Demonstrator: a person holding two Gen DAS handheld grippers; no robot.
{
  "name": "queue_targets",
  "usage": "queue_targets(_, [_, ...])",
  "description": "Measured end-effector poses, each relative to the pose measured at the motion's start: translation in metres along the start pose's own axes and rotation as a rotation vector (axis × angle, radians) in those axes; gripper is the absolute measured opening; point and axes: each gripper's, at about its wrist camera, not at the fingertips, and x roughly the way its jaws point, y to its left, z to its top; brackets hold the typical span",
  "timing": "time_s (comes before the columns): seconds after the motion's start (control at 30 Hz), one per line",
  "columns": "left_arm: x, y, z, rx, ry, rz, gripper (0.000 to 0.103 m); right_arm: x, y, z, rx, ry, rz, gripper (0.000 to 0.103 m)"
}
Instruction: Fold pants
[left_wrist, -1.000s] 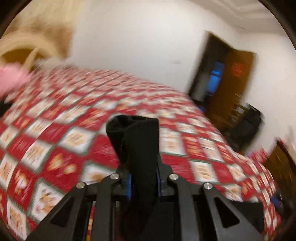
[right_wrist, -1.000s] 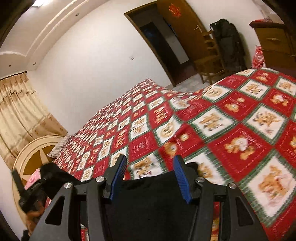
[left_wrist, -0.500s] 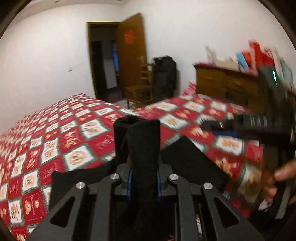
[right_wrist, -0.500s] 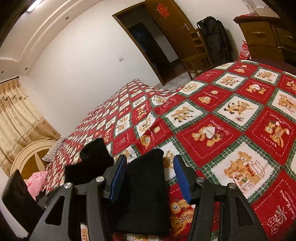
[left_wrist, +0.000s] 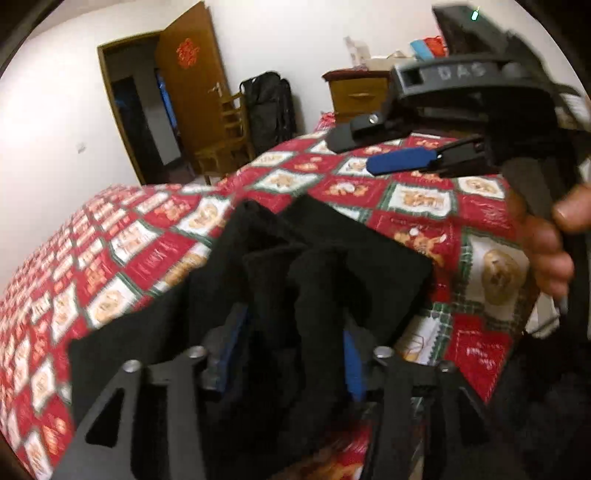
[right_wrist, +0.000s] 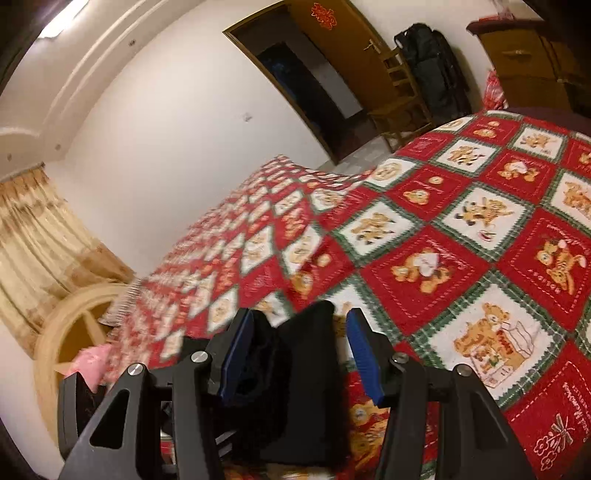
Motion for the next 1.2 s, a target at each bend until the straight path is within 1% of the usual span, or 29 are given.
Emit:
queue_targets(0.03, [-0.013,0.007,0.002,0.010,-0.017,0.004,0.067,-0.002,0.001,0.002,0.005,0.010,0.038,0.057])
queue_targets(0.07, [-0.023,0.013,0.002,0.008,-0.032,0.007,0.071,-0.001,0.004,0.002,0.005,0.029,0.079,0.066])
queue_targets(0.13, [-0.046,0.032,0.003,-0.027,-0.076,0.005,0.081,0.003,0.013,-0.002,-0.006,0.066,0.124,0.073])
queue_targets(0.23, [-0.070,0.071,0.002,-0.151,-0.128,0.028,0.093,0.026,0.029,-0.015,-0.063,0.142,0.113,0.073])
queue_targets(0.27, [-0.073,0.085,0.001,-0.206,-0.139,0.052,0.093,0.032,0.032,-0.019,-0.075,0.164,0.095,0.073])
queue_targets(0.33, [-0.069,0.109,-0.003,-0.294,-0.111,0.137,0.094,0.046,0.039,-0.027,-0.109,0.210,0.042,0.073])
queue_targets(0.4, [-0.056,0.128,-0.010,-0.365,-0.037,0.254,0.094,0.055,0.043,-0.036,-0.127,0.238,-0.016,0.073])
queue_targets(0.43, [-0.052,0.134,-0.013,-0.389,-0.009,0.292,0.094,0.060,0.045,-0.042,-0.135,0.259,-0.057,0.073])
queue_targets(0.47, [-0.045,0.141,-0.019,-0.424,0.032,0.327,0.093,0.062,0.047,-0.047,-0.144,0.272,-0.074,0.073])
queue_targets(0.5, [-0.040,0.146,-0.024,-0.460,0.065,0.336,0.093,0.063,0.051,-0.055,-0.165,0.285,-0.086,0.073])
queue_targets(0.57, [-0.034,0.153,-0.038,-0.547,0.109,0.306,0.093,0.069,0.058,-0.068,-0.235,0.321,-0.112,0.073])
queue_targets(0.6, [-0.032,0.154,-0.043,-0.581,0.120,0.277,0.093,0.070,0.060,-0.072,-0.258,0.325,-0.123,0.070])
queue_targets(0.63, [-0.030,0.155,-0.046,-0.593,0.124,0.265,0.093,0.072,0.061,-0.075,-0.281,0.326,-0.140,0.054])
queue_targets(0.67, [-0.030,0.155,-0.049,-0.597,0.129,0.262,0.093,0.076,0.061,-0.078,-0.298,0.333,-0.153,0.030])
queue_targets(0.73, [-0.028,0.152,-0.050,-0.588,0.142,0.280,0.093,0.079,0.056,-0.078,-0.284,0.336,-0.129,0.025])
queue_targets(0.77, [-0.028,0.151,-0.049,-0.585,0.145,0.285,0.093,0.079,0.058,-0.079,-0.308,0.332,-0.128,0.023])
queue_targets(0.8, [-0.027,0.151,-0.048,-0.585,0.144,0.287,0.093,0.079,0.065,-0.080,-0.367,0.327,-0.127,0.022])
queue_targets(0.83, [-0.028,0.152,-0.047,-0.590,0.142,0.289,0.093,0.076,0.075,-0.081,-0.445,0.302,-0.125,0.020])
queue_targets(0.87, [-0.028,0.154,-0.046,-0.602,0.140,0.293,0.093,0.070,0.086,-0.080,-0.519,0.258,-0.118,0.020])
queue_targets(0.9, [-0.029,0.157,-0.046,-0.619,0.139,0.296,0.093,0.063,0.093,-0.077,-0.565,0.218,-0.111,0.019])
queue_targets(0.93, [-0.029,0.160,-0.045,-0.633,0.136,0.295,0.093,0.052,0.104,-0.073,-0.633,0.143,-0.101,0.019])
queue_targets(0.97, [-0.030,0.162,-0.044,-0.649,0.128,0.294,0.093,0.043,0.109,-0.071,-0.679,0.096,-0.099,0.019])
queue_targets(1.0, [-0.031,0.162,-0.043,-0.657,0.118,0.292,0.093,0.034,0.112,-0.070,-0.731,0.053,-0.112,0.019])
queue_targets(1.03, [-0.033,0.161,-0.042,-0.658,0.110,0.289,0.093,0.029,0.112,-0.071,-0.771,0.030,-0.137,0.019])
queue_targets(1.07, [-0.031,0.160,-0.042,-0.654,0.110,0.285,0.093,0.028,0.108,-0.070,-0.779,0.038,-0.148,0.019])
queue_targets(1.1, [-0.028,0.157,-0.042,-0.642,0.119,0.282,0.093,0.032,0.097,-0.070,-0.756,0.076,-0.152,0.019])
queue_targets(1.13, [-0.026,0.155,-0.042,-0.635,0.127,0.284,0.093,0.035,0.086,-0.072,-0.720,0.118,-0.151,0.019])
queue_targets(1.17, [-0.022,0.152,-0.043,-0.627,0.138,0.287,0.093,0.042,0.068,-0.077,-0.670,0.181,-0.159,0.019])
queue_targets(1.2, [-0.018,0.149,-0.045,-0.623,0.152,0.286,0.093,0.045,0.059,-0.083,-0.648,0.224,-0.170,0.021])
